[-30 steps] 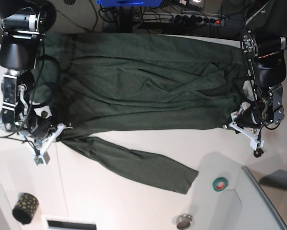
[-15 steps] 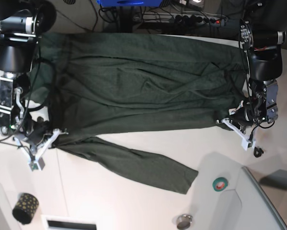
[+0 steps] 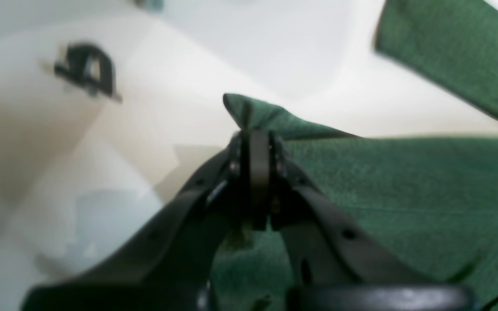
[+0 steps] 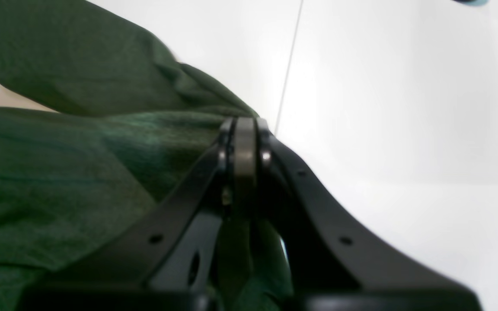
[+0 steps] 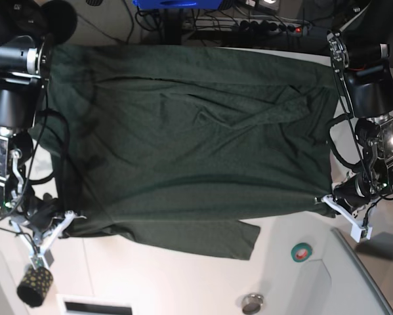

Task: Layout the t-shirt on the table in an organized manner, then fold the t-shirt properly
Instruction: 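Lift the shirt sides with both grippers and fold them toward the middle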

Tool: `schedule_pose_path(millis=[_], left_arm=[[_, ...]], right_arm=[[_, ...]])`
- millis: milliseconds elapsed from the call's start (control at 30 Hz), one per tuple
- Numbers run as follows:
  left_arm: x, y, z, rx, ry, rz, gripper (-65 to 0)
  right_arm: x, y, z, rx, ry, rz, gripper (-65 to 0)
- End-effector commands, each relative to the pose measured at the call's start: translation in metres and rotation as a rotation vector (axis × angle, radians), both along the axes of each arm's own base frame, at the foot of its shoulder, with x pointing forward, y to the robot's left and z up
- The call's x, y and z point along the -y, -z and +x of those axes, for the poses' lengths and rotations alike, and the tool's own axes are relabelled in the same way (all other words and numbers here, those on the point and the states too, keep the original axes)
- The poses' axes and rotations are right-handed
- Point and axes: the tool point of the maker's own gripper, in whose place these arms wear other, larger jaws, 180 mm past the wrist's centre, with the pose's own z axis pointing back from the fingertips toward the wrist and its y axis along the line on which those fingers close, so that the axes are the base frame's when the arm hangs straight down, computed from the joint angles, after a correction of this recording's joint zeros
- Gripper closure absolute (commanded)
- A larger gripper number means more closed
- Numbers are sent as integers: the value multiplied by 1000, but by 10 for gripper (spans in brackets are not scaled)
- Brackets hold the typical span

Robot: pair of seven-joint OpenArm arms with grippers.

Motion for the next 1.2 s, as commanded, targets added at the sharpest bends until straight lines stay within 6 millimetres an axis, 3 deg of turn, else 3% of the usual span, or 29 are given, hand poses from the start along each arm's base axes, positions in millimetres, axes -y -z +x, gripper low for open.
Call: schedule_pose_path(millis=[0, 100, 333, 533, 633, 967, 1167], left_arm=[[-10, -19, 11, 53, -8, 23, 0], [-9, -19, 10, 54, -5, 25, 0], [-6, -31, 20, 80, 4, 30, 0], [-6, -37, 26, 96, 4, 30, 0], [-10, -39, 26, 97, 2, 37, 0], [-13, -34, 21, 83, 3, 43, 0], [-11, -10, -1, 25, 5, 36, 0]], right_arm=[[7, -24, 18, 70, 11, -3, -8], [6, -26, 23, 94, 12, 10, -8], [-19, -24, 31, 123, -101, -46, -8], [-18, -44, 47, 170, -99, -48, -8], [-17, -44, 50, 162, -97, -48, -8], [-18, -30, 42, 130, -97, -42, -8], [-17, -15, 26, 60, -106, -65, -8]])
